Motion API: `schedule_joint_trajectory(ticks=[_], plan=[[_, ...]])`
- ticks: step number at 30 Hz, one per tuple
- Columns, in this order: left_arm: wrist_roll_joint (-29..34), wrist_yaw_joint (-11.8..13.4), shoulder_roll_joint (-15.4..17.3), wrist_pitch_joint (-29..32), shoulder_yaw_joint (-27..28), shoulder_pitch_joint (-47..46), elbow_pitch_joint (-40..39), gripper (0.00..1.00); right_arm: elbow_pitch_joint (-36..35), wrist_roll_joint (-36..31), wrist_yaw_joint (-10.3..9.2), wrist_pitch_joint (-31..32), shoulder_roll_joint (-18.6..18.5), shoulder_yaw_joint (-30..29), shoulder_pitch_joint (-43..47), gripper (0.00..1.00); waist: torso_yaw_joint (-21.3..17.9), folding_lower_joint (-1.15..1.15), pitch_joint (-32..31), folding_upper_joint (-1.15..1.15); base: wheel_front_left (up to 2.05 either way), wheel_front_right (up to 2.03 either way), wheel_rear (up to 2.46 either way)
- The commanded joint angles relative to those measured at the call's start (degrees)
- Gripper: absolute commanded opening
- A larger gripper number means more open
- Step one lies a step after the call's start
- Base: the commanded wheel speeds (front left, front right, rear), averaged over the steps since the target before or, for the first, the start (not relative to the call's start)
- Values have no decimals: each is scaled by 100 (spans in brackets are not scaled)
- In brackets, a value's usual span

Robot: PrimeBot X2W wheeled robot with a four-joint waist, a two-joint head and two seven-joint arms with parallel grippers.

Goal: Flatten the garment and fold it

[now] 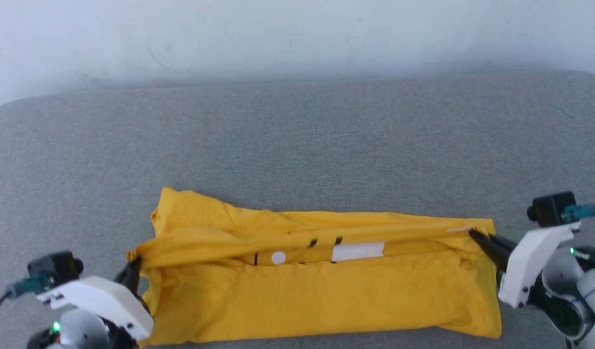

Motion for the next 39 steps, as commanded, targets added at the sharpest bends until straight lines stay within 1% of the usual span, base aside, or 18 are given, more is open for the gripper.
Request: schedule_joint_trajectory(ticks=[1,2,3,4,5,6,7,8,11,14,16,19,22,25,29,32,35,39], plan=[[-17,40,-35,-16,2,78,-27,0,4,-21,-5,-34,7,-34,98,46,43,2,-62,0,0,0,0],[-39,68,-74,-7,-16,196,-54,0,37,-50,-5,-59,29,-75,203,86,37,2,-75,0,0,0,0],[-62,90,-110,-1,-32,306,-64,0,70,-67,-5,-96,66,-119,309,100,28,2,-88,0,0,0,0],[-91,97,-150,-12,-39,397,-68,0,96,-82,-5,-141,112,-161,412,100,18,2,-100,0,0,0,0],[-140,99,-199,-27,-34,487,-54,18,115,-103,-5,-195,164,-205,518,100,3,2,-124,0,0,0,0],[-174,90,-226,-19,-48,579,-29,38,133,-126,-5,-249,210,-255,624,100,-11,2,-146,0,0,0,0],[-196,93,-248,-25,-53,667,-4,80,137,-149,-5,-296,247,-291,727,100,-26,2,-175,0,0,0,0],[-189,109,-261,-71,-40,737,11,100,120,-171,-5,-344,276,-328,827,100,-41,2,-201,0,0,0,0],[37,178,-193,-298,-47,918,26,100,-79,-243,-5,-451,295,-440,1127,100,-78,2,-294,0,0,0,0],[304,254,-161,-731,22,1052,-49,100,-478,-350,-5,-542,212,-653,1444,100,-102,2,-400,0,0,0,0],[477,257,-146,-1054,56,1102,-125,100,-785,-409,-5,-570,137,-902,1652,100,-105,2,-451,0,0,0,0],[765,158,-139,-1598,22,1089,-219,100,-1164,-469,-5,-439,105,-1410,1920,100,-116,2,-509,0,0,0,0],[1062,-12,-163,-2217,-69,981,-253,100,-1285,-548,-5,-155,181,-1971,2017,100,-100,2,-505,0,0,0,0],[1320,-213,-198,-2694,-208,837,-215,100,-1238,-618,-5,241,325,-2374,1937,100,-36,2,-445,0,0,0,0],[1740,-403,-292,-2946,-369,590,-193,100,-957,-702,-5,849,479,-2646,1613,100,131,2,-313,0,0,0,0],[2081,-489,-433,-2995,-412,460,-301,100,-712,-736,-5,1290,636,-2654,1343,100,274,2,-231,0,0,0,0],[2388,-587,-656,-3001,-331,409,-546,100,-442,-655,-5,1678,822,-2618,1117,100,439,2,-150,0,0,0,0],[2669,-727,-904,-3003,-260,458,-614,100,-70,-525,-5,2210,1010,-2486,1018,100,647,2,-79,0,0,0,0]])
